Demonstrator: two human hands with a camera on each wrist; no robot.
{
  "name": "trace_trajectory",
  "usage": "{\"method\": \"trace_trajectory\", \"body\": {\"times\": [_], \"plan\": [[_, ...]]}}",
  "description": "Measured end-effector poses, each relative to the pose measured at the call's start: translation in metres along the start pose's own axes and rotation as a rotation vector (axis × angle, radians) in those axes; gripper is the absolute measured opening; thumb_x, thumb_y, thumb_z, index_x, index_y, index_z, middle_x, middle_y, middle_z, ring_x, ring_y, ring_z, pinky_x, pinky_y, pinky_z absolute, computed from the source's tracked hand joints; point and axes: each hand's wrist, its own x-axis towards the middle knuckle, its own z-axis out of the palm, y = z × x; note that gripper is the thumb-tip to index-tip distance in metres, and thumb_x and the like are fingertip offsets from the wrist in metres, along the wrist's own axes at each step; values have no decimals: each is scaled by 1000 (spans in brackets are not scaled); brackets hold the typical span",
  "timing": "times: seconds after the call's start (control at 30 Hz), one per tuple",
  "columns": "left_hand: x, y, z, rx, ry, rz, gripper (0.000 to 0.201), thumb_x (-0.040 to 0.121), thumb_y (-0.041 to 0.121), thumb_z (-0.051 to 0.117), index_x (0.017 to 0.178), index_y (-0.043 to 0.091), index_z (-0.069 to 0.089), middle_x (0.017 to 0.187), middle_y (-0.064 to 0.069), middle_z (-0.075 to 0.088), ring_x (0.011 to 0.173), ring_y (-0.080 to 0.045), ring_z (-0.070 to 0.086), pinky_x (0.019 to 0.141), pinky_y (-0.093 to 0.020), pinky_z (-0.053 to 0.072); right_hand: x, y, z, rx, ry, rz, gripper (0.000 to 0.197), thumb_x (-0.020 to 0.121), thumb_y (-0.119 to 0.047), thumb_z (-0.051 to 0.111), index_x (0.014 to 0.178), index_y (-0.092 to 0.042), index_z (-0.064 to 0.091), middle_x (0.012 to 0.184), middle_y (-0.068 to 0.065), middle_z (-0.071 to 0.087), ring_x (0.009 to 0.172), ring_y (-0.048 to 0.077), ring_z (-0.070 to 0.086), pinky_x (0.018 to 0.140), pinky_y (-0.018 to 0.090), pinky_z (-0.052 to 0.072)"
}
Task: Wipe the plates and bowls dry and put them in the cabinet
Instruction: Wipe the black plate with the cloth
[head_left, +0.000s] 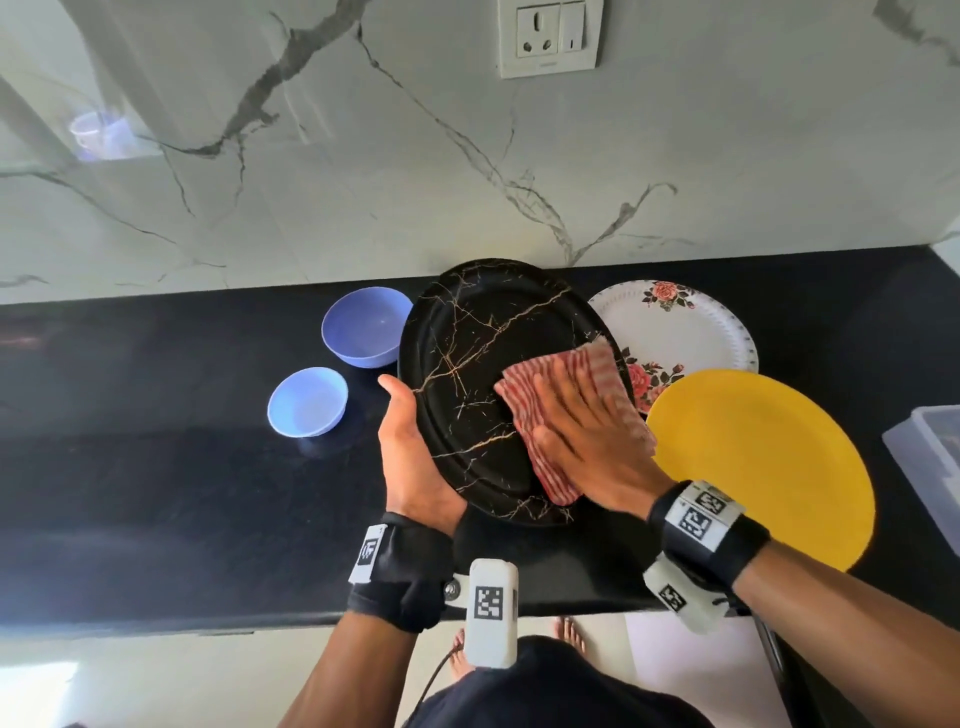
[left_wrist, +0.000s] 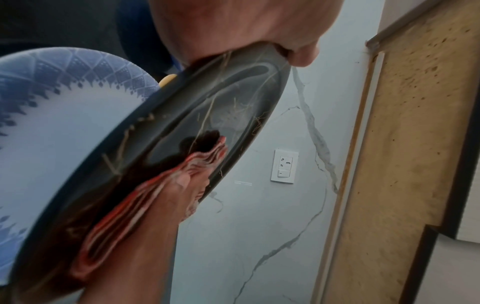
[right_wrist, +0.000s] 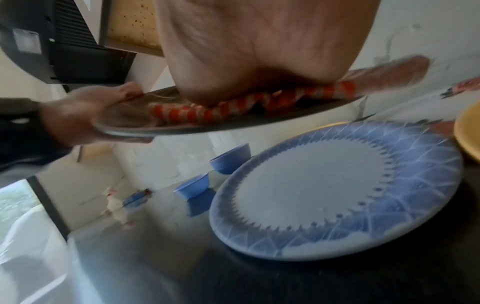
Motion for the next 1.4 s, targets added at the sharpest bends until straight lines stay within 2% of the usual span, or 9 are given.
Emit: {"method": "trace_trajectory", "body": {"times": [0.17,0.4,0.53,0.77,0.9,1.03,1.13,1.23,1.4], "plan": [[-2,-9,4,20,-15,-42,73,102,72,35,128,17,75,136,-17,68,126,-37,66,112,-55,45,-18,-49,-1,7,-5,-219,58,108,-52,11,151,-45,-27,160,-10,-37,149,16,-34,120,42,-26],[-5,-14,15,4,-111,-115,79,101,73,30,131,15,74,142,-15,65,130,-31,64,111,-49,43,23,-48,-34,-66,76,-239,60,106,-59,16,154,-48,-18,166,-11,-26,153,19,-26,124,58,-6],[1,-18,11,24,-114,-68,73,103,69,38,151,17,54,154,-15,54,142,-36,52,124,-58,29,50,-36,-58,-112,170,-160,61,101,-63,8,152,-46,-21,166,-4,-21,153,22,-23,125,56,-7],[10,-12,-1,186,-84,39,74,102,67,46,150,11,53,152,-23,53,143,-43,48,122,-65,28,73,8,-69,-86,137,47,77,92,-71,-17,158,-31,-22,167,11,-22,154,35,-20,122,65,5],[10,-16,-3,195,-70,45,76,97,69,58,132,1,59,121,-28,61,110,-41,60,100,-55,49,59,-33,-61,-276,255,-234,68,107,-53,15,162,-12,9,166,26,4,154,45,1,124,57,-4],[8,-15,-3,106,-72,54,76,92,64,68,150,17,55,153,-11,55,143,-29,50,123,-51,29,64,-48,-52,-281,194,-372,66,106,-57,20,163,-29,1,171,8,-7,156,34,-10,120,66,8],[8,-14,-4,92,-68,53,74,98,65,59,150,13,53,149,-17,56,140,-33,52,123,-57,28,74,-34,-68,-229,166,-301,63,107,-56,16,161,-35,-9,168,0,-21,154,28,-20,120,65,-10],[7,-11,-12,122,-46,39,83,95,70,58,153,11,49,155,-25,48,145,-45,45,123,-66,26,77,-11,-83,-212,97,-126,66,106,-58,15,156,-35,-21,160,-3,-34,149,23,-31,106,43,-36],[8,0,-24,103,47,143,65,98,61,61,143,14,61,147,-26,57,138,-46,53,117,-70,33,59,34,-70,-107,-23,85,70,93,-71,-10,149,-36,-33,159,-2,-40,147,19,-36,124,51,-12]]}}
